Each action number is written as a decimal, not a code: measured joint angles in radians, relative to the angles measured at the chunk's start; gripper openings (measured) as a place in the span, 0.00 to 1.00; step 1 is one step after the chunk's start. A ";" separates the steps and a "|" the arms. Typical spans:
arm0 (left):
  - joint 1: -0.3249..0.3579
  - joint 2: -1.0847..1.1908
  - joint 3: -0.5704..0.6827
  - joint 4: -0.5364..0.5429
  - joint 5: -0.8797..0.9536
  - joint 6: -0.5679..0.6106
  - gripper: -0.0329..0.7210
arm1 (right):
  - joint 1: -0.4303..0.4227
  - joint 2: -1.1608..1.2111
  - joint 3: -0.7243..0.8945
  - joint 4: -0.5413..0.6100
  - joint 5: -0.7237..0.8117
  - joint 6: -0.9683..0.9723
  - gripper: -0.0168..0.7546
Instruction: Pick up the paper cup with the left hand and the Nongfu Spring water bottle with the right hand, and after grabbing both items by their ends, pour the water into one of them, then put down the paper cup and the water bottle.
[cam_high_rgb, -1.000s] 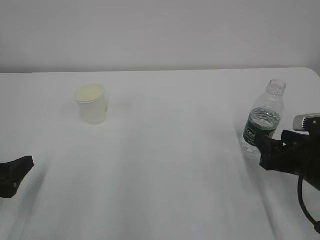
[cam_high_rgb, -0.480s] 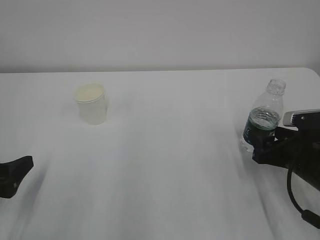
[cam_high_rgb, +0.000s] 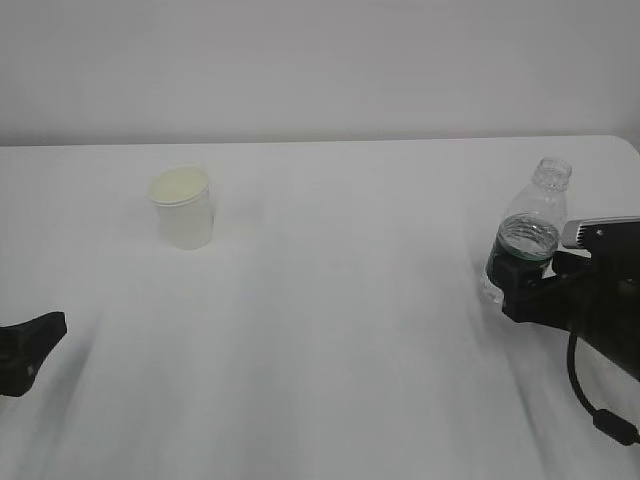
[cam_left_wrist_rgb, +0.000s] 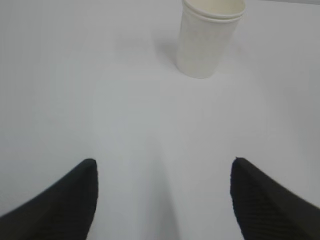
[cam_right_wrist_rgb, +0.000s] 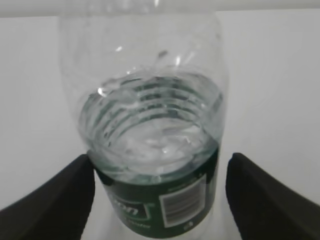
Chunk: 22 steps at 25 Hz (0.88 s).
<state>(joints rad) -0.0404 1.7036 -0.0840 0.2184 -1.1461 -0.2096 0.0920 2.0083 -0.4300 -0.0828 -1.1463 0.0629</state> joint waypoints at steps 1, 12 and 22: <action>0.000 0.000 0.000 0.000 0.000 0.000 0.83 | 0.000 0.009 -0.007 0.000 0.000 0.000 0.83; 0.000 0.000 0.000 -0.002 0.000 0.000 0.83 | 0.000 0.063 -0.074 0.000 0.000 0.000 0.83; 0.000 0.000 0.000 -0.002 0.000 0.000 0.83 | 0.000 0.084 -0.122 0.000 0.000 -0.002 0.83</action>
<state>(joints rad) -0.0404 1.7036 -0.0840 0.2166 -1.1461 -0.2096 0.0920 2.0927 -0.5521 -0.0828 -1.1463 0.0614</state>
